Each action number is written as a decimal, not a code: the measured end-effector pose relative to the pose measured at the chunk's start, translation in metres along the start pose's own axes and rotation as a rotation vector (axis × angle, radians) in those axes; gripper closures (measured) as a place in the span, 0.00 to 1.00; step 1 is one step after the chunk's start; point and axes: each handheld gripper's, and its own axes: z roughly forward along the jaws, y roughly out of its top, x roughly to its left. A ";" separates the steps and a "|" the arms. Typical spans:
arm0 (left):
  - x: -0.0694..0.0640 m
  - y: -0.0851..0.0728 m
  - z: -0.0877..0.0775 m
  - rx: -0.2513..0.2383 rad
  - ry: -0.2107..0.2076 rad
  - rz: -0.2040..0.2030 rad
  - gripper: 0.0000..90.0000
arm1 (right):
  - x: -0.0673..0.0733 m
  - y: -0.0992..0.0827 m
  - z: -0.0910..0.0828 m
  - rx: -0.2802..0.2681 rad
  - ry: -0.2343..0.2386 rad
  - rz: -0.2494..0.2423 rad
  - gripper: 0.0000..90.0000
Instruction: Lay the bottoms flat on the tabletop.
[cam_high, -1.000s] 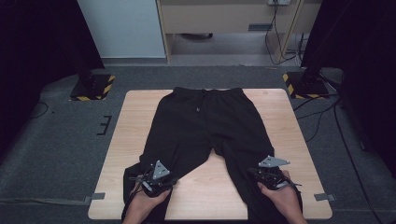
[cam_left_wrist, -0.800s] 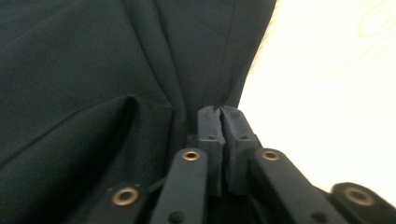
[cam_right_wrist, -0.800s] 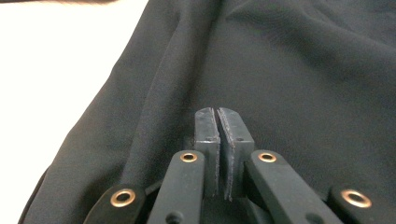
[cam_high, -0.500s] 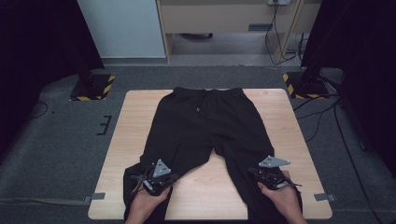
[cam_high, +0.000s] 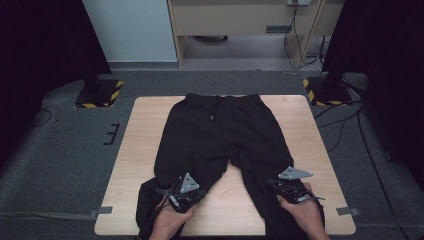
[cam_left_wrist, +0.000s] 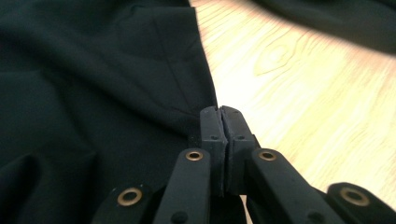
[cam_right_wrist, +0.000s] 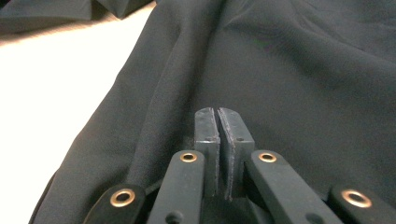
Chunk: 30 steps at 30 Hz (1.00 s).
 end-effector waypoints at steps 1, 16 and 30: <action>-0.001 0.001 0.002 -0.001 -0.004 -0.002 0.98 | 0.000 0.000 0.000 0.002 0.001 -0.001 0.96; 0.050 -0.006 -0.064 -0.088 0.164 -0.003 0.73 | 0.000 0.001 -0.002 -0.003 -0.010 0.004 0.93; 0.105 -0.076 -0.111 -0.067 0.313 -0.111 0.79 | -0.002 -0.001 -0.003 -0.005 -0.024 0.018 0.93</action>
